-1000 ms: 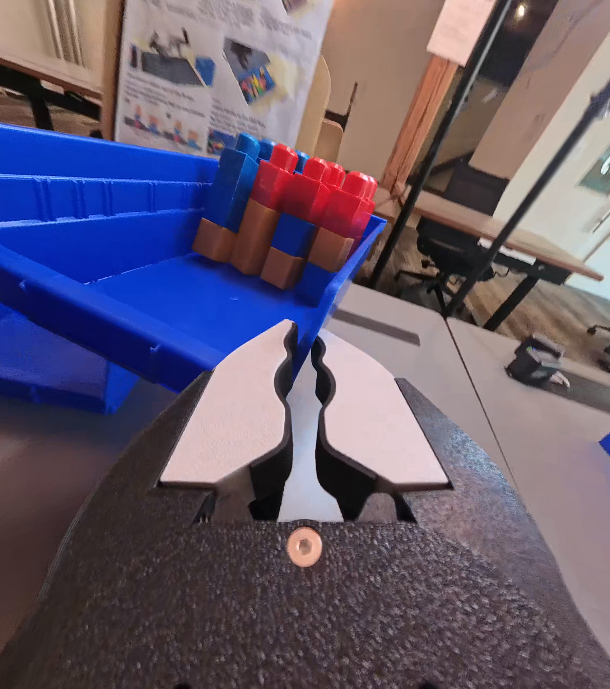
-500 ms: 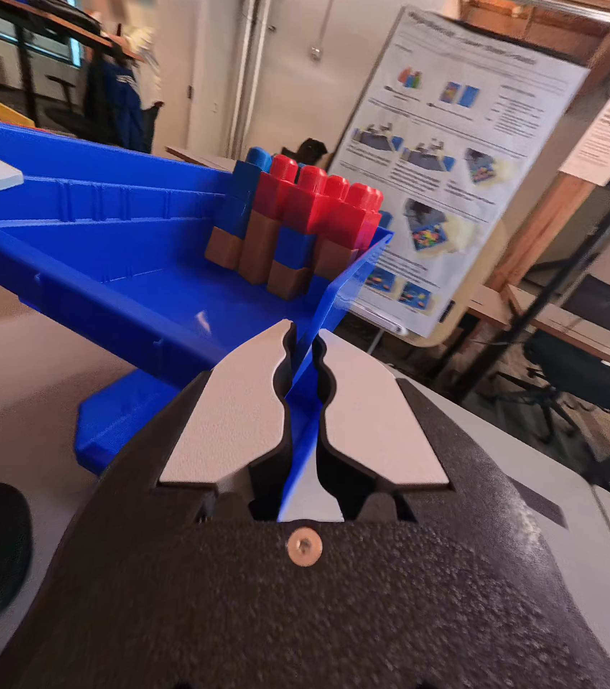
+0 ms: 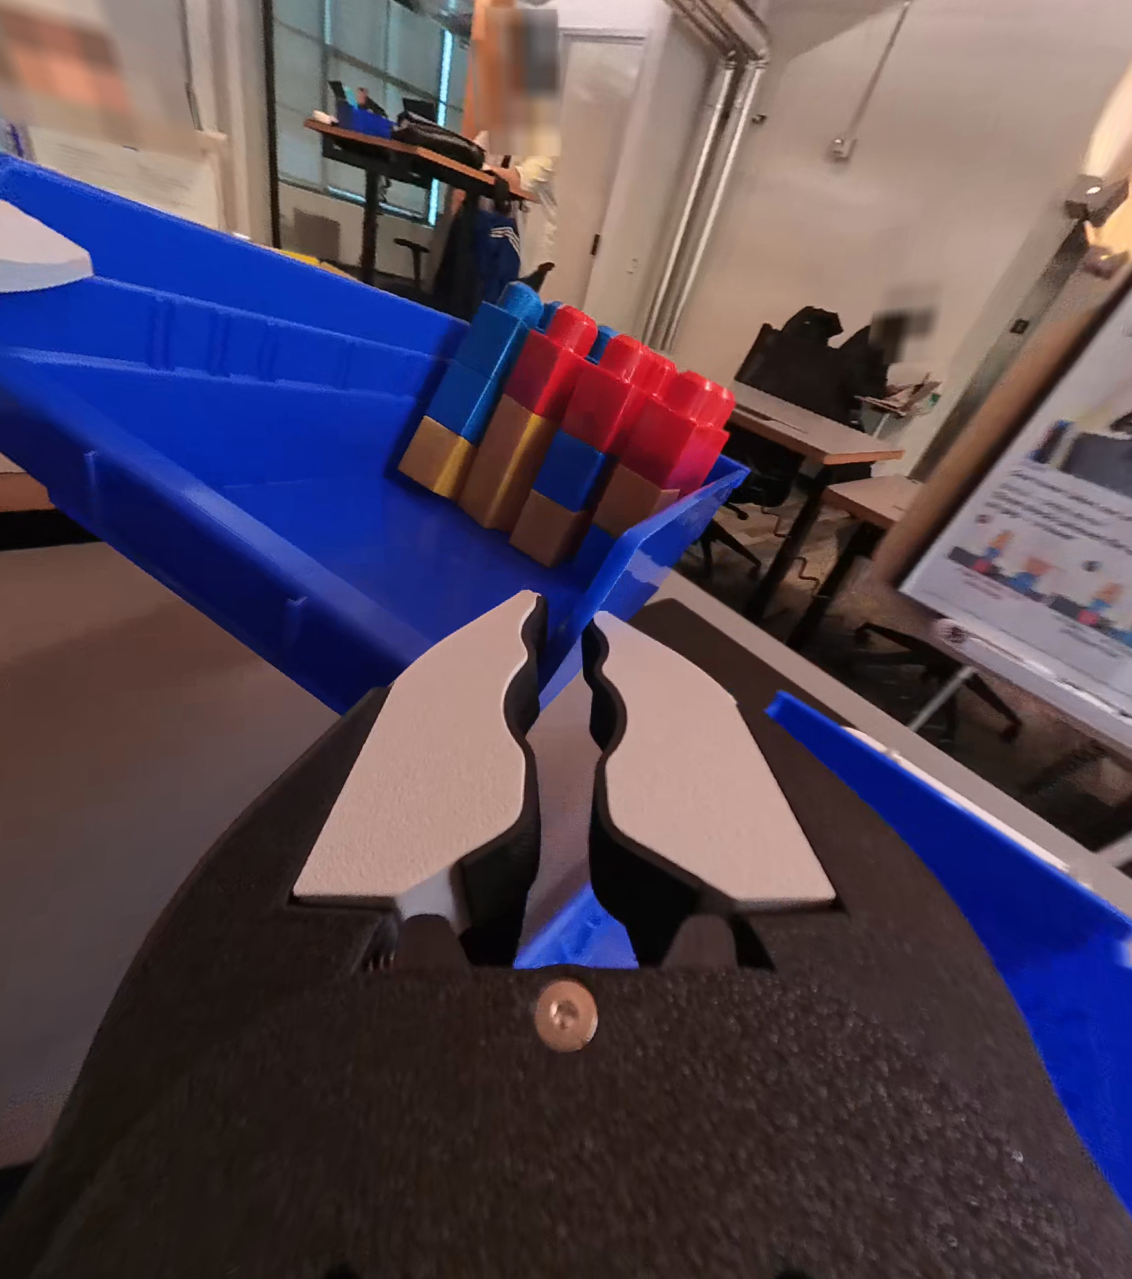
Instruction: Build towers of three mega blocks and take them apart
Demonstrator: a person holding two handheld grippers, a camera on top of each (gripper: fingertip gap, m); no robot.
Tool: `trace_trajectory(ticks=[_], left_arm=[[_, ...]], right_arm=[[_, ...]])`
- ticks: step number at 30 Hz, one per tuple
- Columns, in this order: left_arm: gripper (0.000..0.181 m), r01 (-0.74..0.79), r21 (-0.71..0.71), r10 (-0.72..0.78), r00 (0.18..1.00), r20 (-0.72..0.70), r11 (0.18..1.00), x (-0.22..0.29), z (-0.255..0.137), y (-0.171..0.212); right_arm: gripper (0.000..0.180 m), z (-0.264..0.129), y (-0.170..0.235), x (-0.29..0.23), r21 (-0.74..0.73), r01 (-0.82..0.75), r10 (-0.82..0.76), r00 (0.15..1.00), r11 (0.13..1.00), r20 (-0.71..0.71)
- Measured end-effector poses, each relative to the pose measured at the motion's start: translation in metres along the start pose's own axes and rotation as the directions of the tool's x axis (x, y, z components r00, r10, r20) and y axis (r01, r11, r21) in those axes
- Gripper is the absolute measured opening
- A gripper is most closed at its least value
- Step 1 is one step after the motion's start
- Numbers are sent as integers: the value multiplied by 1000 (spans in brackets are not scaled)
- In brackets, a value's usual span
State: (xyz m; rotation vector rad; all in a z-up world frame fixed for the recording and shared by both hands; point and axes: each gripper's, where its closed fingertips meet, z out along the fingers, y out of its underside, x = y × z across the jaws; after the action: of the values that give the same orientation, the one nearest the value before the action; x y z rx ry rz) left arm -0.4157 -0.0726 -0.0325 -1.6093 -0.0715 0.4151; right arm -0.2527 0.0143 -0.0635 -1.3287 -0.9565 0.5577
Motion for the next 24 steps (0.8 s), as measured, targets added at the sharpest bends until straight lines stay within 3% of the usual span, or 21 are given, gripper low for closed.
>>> trace_trajectory(ticks=[6, 12, 15, 20, 24], left_arm=[[4, 59, -39, -59, 998, 15, 997, -27, 3, 41], [3, 153, -59, -152, 988, 19, 986, -20, 4, 111], [3, 186, -21, -185, 981, 51, 982, -23, 3, 123], [3, 237, -33, -233, 968, 91, 971, -31, 9, 137], [5, 227, -67, -218, 969, 112, 972, -31, 12, 145]], right_arm=[[11, 19, 35, -46, -19, 6, -5, 999, 1000, 45], [13, 22, 79, -60, -194, 84, -72, 995, 978, 65], [18, 21, 88, -67, -269, 127, -108, 990, 955, 85], [50, -7, 71, -69, -246, 103, -70, 988, 964, 140], [58, -49, 47, -7, -223, 8, -3, 1000, 975, 26]])
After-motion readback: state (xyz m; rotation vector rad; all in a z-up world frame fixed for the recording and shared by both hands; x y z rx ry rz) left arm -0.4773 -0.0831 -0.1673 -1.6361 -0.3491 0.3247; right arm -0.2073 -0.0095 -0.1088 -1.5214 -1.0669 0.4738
